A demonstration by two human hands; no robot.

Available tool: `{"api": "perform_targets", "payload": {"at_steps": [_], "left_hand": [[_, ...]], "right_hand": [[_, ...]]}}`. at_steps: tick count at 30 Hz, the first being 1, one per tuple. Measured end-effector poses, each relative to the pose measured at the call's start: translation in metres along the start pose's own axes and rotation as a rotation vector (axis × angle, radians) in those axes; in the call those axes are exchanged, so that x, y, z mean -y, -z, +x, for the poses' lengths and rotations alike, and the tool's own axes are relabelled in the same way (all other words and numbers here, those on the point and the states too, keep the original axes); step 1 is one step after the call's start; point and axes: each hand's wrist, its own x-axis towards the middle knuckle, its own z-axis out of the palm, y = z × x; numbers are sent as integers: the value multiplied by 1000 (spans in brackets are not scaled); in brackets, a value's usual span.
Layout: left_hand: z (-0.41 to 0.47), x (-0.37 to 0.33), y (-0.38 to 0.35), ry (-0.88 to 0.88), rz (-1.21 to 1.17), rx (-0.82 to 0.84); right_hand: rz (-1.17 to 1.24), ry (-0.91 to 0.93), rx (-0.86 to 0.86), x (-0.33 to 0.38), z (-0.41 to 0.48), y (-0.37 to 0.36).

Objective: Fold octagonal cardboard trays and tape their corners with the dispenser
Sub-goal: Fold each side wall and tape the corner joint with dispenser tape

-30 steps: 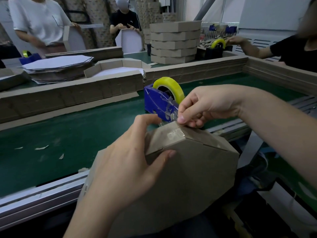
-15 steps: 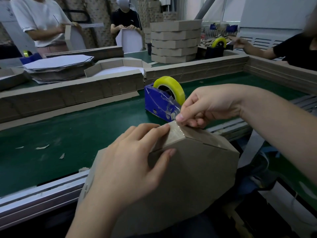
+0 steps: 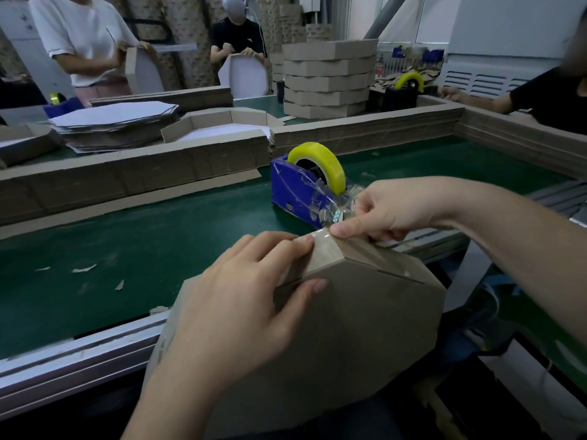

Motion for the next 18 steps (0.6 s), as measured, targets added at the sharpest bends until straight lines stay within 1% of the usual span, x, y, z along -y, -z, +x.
{"api": "perform_targets", "payload": {"at_steps": [2, 5, 6, 9, 10, 11, 12, 14, 16, 18], "left_hand": [[-1, 1, -1, -4, -8, -8], [0, 2, -1, -1, -15, -16], [0, 4, -1, 0, -34, -18], [-1, 7, -1, 1, -82, -31], [-2, 7, -2, 0, -79, -38], [-3, 7, -2, -2, -70, -47], [-4, 8, -3, 5, -67, -55], [-7, 11, -2, 59, -102, -30], [-9, 15, 2, 102, -140, 25], [-10, 15, 9, 104, -100, 47]], "right_hand": [[-23, -7, -23, -5, 3, -4], [67, 50, -2, -9, -3, -3], [98, 98, -31, -11, -6, -1], [243, 333, -244, -9, -16, -10], [240, 411, -245, -5, -20, -20], [160, 475, -215, 0, -22, -31], [24, 525, -194, 3, -23, -44], [-218, 589, -250, 2, -20, -65], [-264, 591, -329, 3, -20, -73], [-241, 583, -345, 7, -24, -73]]}}
